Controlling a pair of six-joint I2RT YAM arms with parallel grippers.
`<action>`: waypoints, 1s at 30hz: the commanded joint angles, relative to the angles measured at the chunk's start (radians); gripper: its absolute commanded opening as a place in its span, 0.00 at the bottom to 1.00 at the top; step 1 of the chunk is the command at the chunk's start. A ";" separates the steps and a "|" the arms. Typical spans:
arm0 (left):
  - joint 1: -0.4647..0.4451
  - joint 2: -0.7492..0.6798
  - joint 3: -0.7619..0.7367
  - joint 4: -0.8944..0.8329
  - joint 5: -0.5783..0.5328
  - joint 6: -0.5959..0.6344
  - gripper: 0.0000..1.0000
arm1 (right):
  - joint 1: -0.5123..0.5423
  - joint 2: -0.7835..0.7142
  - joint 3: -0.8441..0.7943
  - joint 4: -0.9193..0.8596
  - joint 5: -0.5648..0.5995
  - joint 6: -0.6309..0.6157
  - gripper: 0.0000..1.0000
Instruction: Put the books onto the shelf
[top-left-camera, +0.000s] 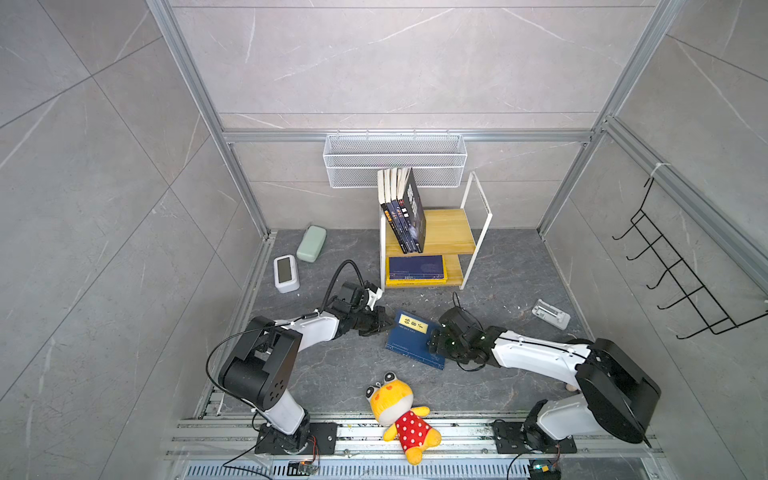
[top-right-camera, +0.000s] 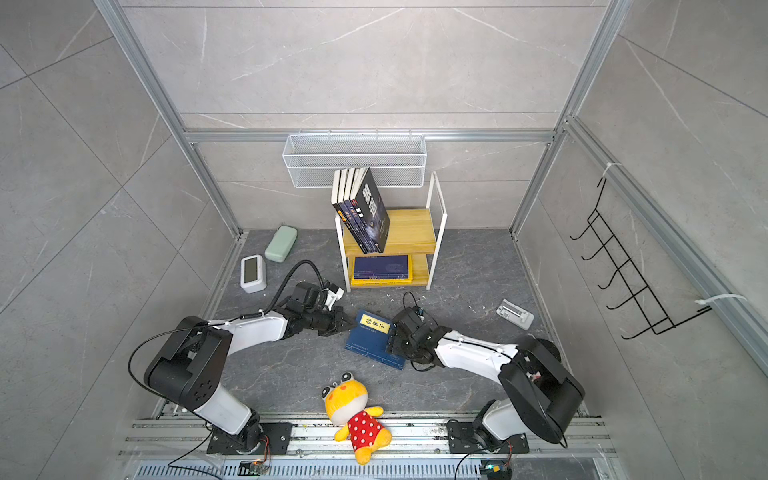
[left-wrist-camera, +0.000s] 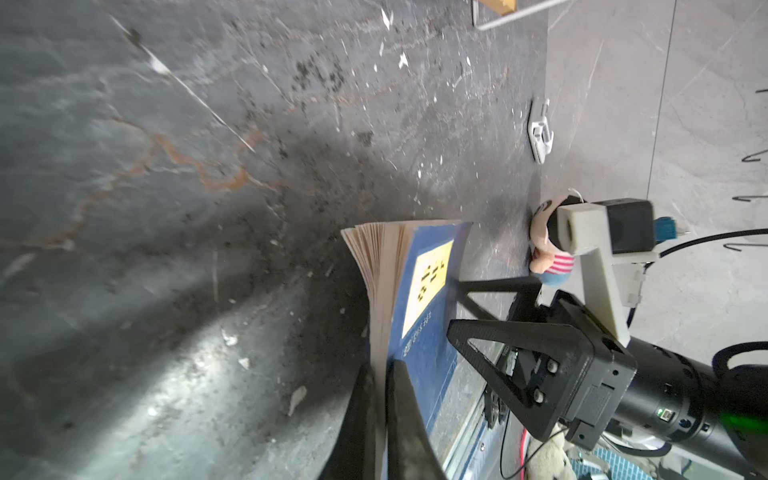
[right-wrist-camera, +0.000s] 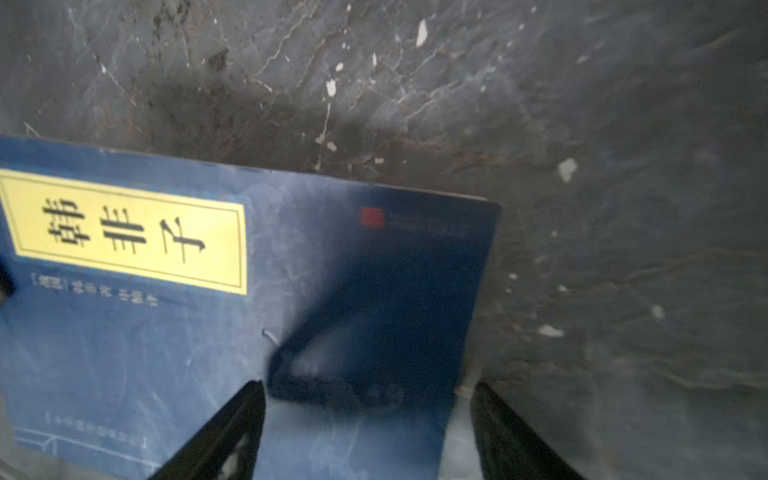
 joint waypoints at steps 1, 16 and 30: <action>0.000 -0.051 0.006 -0.005 0.046 -0.032 0.00 | 0.011 -0.105 -0.022 -0.138 0.104 -0.093 0.88; 0.003 -0.064 0.020 -0.027 0.029 -0.049 0.00 | 0.496 -0.130 0.099 -0.314 0.777 -0.383 0.95; 0.006 -0.068 0.026 -0.052 0.041 -0.037 0.00 | 0.619 0.225 0.187 -0.110 0.900 -0.694 0.83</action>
